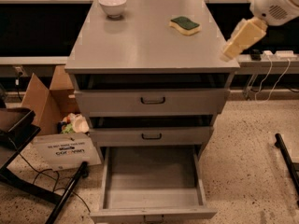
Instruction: Place sponge into bottom drawer
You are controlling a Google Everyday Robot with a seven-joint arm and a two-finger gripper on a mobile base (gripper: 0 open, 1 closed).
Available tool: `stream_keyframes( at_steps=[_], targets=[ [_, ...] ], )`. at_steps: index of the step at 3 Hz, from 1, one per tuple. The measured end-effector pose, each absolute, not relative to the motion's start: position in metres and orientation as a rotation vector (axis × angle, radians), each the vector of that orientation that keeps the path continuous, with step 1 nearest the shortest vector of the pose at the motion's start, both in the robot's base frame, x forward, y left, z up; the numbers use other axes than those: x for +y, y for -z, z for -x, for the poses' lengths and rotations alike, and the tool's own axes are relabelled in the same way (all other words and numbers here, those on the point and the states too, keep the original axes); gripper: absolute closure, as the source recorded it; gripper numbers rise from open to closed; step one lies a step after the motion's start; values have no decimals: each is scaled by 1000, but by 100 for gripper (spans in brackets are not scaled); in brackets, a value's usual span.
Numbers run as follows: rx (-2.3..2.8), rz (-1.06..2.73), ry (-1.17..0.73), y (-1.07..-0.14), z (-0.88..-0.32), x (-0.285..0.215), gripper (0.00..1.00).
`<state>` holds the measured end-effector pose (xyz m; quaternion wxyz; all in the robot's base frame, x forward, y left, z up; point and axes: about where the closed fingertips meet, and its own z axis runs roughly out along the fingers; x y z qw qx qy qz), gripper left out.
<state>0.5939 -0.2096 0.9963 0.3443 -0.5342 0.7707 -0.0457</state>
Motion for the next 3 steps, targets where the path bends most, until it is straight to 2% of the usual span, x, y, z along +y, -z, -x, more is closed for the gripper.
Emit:
stream_keyframes(
  at_steps=[1,2,3],
  targets=[
    [1913,1282,68,-993,-655,-197,0],
    [1912,1282,67,-993,-655,-197,0],
    [1877,1226,-2,-980,-700,-188,0]
  ],
)
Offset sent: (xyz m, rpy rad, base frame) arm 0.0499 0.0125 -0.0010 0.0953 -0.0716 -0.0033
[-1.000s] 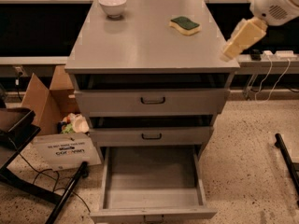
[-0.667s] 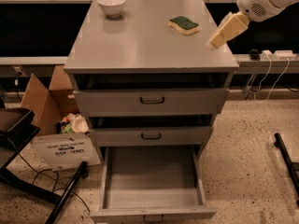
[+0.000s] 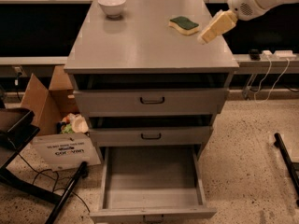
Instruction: Place sponge into bottom drawer
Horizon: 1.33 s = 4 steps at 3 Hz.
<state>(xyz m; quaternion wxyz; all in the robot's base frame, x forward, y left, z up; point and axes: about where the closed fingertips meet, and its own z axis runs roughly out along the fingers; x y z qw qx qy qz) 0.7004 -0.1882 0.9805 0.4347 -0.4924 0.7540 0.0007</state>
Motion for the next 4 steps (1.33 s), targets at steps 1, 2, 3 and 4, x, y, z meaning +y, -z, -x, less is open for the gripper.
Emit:
stream_keyframes(
  at_steps=[1,2,3,4],
  targets=[
    [1855,1127,-69,-973,-760,-182,0],
    [1861,1040,-167,-938,-834,-154,0],
    [1863,965,-221,-915,-877,-138,0],
    [1853,811,-284,-902,-908,-141,0]
  ],
)
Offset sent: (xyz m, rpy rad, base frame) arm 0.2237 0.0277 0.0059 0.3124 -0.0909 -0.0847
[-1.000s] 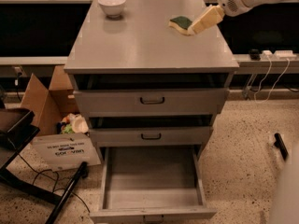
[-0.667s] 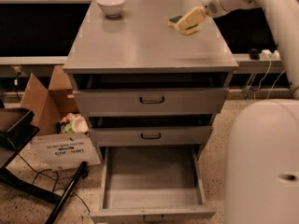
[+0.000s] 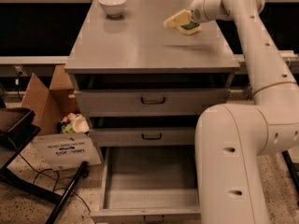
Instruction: Place sponge into bottom drawer
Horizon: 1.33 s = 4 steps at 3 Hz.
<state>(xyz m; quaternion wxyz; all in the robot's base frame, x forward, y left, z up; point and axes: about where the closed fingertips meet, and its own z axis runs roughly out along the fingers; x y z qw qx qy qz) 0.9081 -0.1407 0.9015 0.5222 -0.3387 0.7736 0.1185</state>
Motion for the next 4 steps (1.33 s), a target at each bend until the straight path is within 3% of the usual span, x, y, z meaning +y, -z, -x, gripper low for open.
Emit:
stream_keyframes(
  at_steps=[2,4],
  targets=[
    [1890,590,-338,-874,-937,-160,0],
    [1980,579,-318,-832,-941,-167,41]
  ],
)
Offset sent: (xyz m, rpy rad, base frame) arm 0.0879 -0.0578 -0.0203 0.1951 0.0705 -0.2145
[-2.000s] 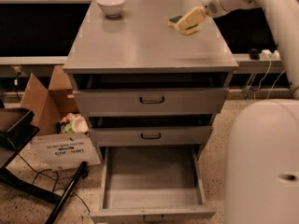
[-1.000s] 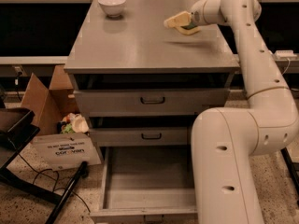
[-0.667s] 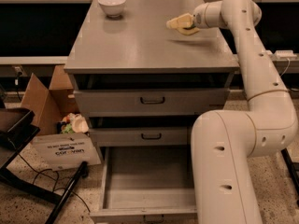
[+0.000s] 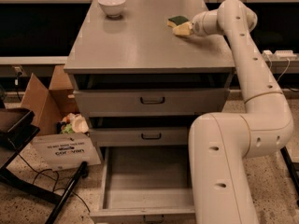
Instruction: Place sponge into bottom drawer
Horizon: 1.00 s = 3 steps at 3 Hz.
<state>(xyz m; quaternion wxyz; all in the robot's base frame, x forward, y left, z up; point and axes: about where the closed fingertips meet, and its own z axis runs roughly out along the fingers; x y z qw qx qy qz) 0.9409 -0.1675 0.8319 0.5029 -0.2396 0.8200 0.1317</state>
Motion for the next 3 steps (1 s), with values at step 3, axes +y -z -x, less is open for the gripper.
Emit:
stream_keyframes(
  at_steps=[3],
  targets=[
    [1986,681,-275,-853,-924,-168,100]
  ],
)
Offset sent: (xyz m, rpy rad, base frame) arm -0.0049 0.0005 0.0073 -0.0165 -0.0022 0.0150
